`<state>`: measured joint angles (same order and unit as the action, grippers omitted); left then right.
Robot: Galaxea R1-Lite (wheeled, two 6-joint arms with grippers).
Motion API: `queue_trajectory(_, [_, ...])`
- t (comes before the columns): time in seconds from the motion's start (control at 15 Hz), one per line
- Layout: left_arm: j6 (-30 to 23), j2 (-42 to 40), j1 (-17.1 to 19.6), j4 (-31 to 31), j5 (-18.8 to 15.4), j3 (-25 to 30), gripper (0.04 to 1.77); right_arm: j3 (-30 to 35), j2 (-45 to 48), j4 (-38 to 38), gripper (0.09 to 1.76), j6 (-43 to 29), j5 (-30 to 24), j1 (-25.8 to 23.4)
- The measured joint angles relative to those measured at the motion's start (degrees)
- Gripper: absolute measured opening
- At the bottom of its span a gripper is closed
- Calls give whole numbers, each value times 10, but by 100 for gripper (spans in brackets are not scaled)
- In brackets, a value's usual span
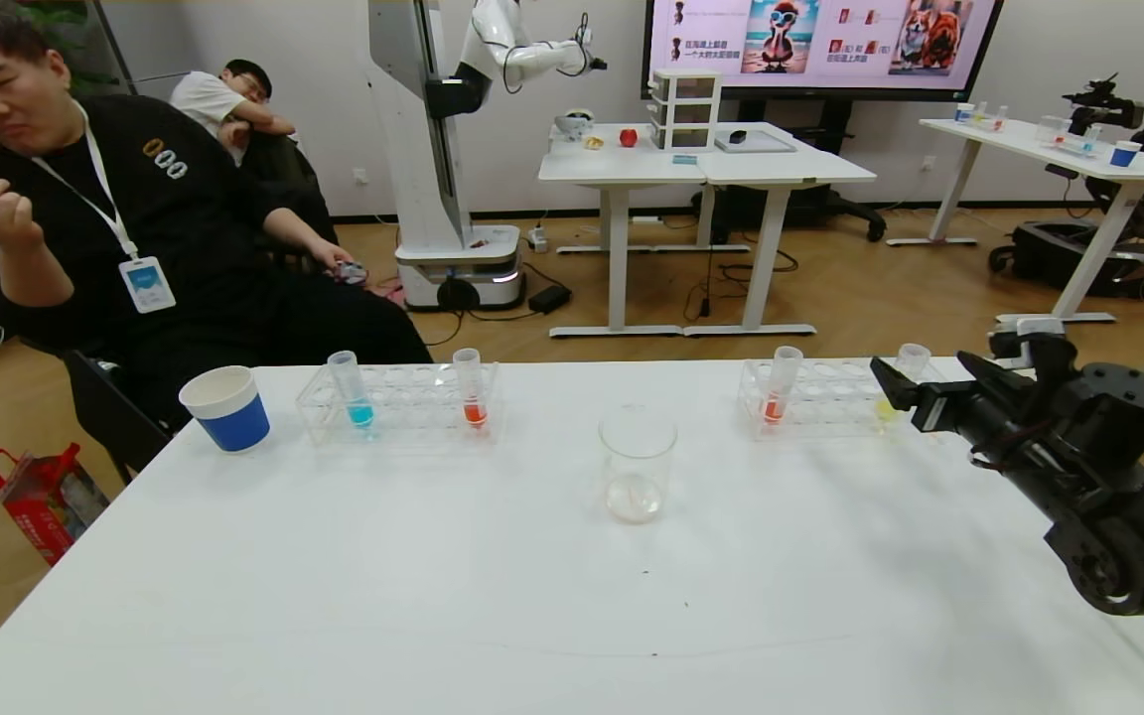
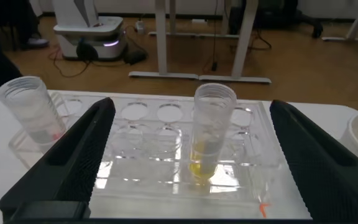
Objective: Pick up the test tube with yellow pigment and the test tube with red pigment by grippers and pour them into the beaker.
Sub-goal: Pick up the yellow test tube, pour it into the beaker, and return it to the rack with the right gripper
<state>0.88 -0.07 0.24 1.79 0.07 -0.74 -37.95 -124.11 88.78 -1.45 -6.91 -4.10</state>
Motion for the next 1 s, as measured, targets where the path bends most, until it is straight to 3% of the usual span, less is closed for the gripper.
queue_trajectory(0.33, [0,0,0,0,0,0,175,-114,-85,-17,174,1,3,0])
queue_trajectory(0.87, [0,0,0,0,0,0,175,-147,-116,-18,174,1,5,-8])
queue_trajectory(0.93, [0,0,0,0,0,0,175,-147,-116,-16,169,1,5,-10])
queue_trajectory(1.0, [0,0,0,0,0,0,175,-147,-116,-14,151,1,6,-12])
